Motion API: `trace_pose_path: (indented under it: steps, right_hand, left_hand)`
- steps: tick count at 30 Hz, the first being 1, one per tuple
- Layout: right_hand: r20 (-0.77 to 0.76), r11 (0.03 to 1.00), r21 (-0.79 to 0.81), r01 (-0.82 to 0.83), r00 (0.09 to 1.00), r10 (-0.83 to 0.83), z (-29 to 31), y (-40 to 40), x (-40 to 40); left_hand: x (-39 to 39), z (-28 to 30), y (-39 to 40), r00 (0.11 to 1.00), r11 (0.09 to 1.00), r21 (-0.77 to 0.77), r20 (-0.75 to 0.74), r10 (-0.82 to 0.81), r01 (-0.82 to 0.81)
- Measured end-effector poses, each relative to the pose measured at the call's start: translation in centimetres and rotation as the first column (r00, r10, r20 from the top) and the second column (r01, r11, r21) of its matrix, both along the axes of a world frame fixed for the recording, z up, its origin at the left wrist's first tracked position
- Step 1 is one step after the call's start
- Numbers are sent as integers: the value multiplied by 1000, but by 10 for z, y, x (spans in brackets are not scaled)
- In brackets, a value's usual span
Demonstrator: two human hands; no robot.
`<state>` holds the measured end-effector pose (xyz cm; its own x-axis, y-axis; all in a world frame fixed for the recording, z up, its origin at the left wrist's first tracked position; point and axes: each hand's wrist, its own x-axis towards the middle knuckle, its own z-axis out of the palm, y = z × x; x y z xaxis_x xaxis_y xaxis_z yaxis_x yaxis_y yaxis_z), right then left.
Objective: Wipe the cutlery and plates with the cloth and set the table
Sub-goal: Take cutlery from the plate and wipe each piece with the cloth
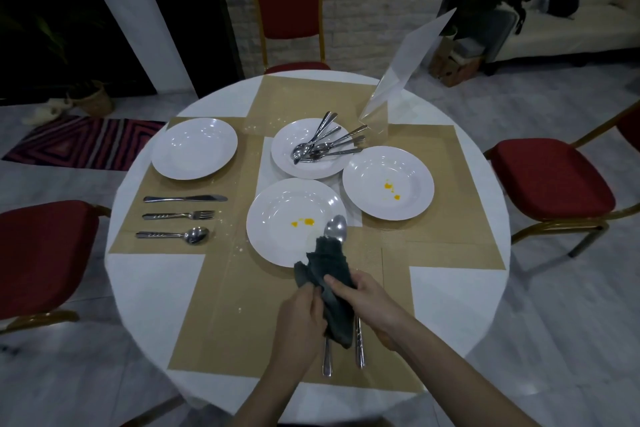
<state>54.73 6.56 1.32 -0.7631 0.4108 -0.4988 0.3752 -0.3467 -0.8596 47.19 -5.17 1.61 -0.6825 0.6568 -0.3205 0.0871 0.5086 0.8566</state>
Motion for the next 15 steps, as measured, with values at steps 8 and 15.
trace_pose_path:
  steps: [8,15]
  right_hand:
    - [-10,984,-77,162,986,-163,-2,12,-7]
    - [-28,939,-174,297,951,-307,-3,11,-11]
  left_hand:
    - [-3,13,-1,975,997,50,214,-63,53]
    - [-14,22,-12,914,981,179,407,0,-80]
